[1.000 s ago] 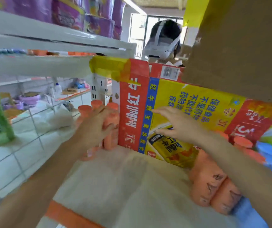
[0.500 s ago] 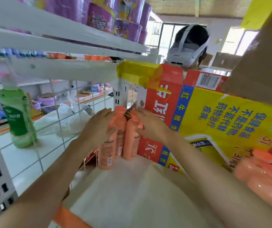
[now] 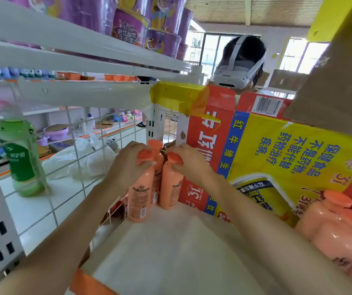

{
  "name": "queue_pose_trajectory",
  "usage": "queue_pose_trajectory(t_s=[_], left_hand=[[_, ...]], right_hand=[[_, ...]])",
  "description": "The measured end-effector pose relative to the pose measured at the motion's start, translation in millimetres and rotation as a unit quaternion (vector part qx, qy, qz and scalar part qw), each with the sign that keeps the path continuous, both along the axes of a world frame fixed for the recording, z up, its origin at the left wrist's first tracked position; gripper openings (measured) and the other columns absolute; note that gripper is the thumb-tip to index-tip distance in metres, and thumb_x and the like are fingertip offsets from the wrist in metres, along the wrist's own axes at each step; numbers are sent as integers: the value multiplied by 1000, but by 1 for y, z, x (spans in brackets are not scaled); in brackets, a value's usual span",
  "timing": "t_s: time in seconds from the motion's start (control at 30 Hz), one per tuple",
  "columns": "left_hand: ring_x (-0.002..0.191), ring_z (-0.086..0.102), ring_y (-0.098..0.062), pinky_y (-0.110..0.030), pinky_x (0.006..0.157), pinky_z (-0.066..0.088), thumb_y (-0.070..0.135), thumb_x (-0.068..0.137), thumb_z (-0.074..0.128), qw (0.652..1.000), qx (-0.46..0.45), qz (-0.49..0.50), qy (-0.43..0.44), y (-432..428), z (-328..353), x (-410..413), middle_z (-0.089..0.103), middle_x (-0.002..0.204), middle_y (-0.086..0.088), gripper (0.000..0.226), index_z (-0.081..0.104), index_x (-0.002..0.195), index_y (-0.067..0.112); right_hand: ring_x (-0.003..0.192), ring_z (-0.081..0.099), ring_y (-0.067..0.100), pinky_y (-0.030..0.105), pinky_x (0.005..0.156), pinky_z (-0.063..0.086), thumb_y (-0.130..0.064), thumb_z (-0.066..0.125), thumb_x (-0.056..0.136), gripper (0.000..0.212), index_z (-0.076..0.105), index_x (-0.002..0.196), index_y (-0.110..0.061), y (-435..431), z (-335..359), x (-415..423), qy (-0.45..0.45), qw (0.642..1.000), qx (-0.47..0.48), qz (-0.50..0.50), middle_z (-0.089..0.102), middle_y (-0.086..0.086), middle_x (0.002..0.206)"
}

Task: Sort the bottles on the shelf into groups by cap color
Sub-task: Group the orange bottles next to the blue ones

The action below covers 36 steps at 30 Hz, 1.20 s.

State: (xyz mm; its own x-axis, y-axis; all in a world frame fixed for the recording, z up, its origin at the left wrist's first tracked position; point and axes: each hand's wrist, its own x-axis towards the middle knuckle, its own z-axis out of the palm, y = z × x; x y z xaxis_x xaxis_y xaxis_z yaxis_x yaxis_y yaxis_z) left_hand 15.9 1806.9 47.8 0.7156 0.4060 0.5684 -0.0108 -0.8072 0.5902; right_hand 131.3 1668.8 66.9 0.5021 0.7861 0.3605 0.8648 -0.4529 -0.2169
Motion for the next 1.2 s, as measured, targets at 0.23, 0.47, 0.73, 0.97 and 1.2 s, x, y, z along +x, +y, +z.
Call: queue_pose_trajectory(t_s=[0.23,0.47,0.73,0.97,1.2], left_hand=[[102,54,-20,-24,87,37,12,78,70,999,6,25,-31,-12,-9,-17,57,113,-9,33,62,110,7],[99,54,-20,-24,87,37,12,80,67,997,-2,3,-82,-36,-15,-35,58,113,-10,28,64,108,7],[91,52,4,1,75,37,10,80,66,987,-81,-111,-82,-94,-15,-42,55,110,7,29,65,107,15],[94,51,17,7,76,34,6,75,69,966,-84,-224,-102,-142,-14,-42,56,101,12,34,62,107,16],[97,45,22,5,81,33,42,72,62,942,-83,-307,-106,-191,-19,-29,53,104,21,32,63,100,26]], right_hand=[[113,51,17,24,91,39,-11,61,85,45,54,127,-24,-26,-12,-30,26,993,90,-65,54,3,125],[114,53,20,35,100,44,-6,61,83,41,60,122,-18,-72,-18,-70,57,980,169,-86,58,5,123],[108,56,10,23,92,45,-4,63,79,41,65,116,-22,-141,-25,-107,74,967,217,-111,59,-5,118],[102,48,-3,6,90,36,-7,66,81,39,65,115,-25,-206,-24,-127,74,959,217,-167,54,-12,111],[105,49,-2,19,91,41,-5,68,78,48,59,110,-40,-272,-23,-131,48,949,210,-229,56,-11,110]])
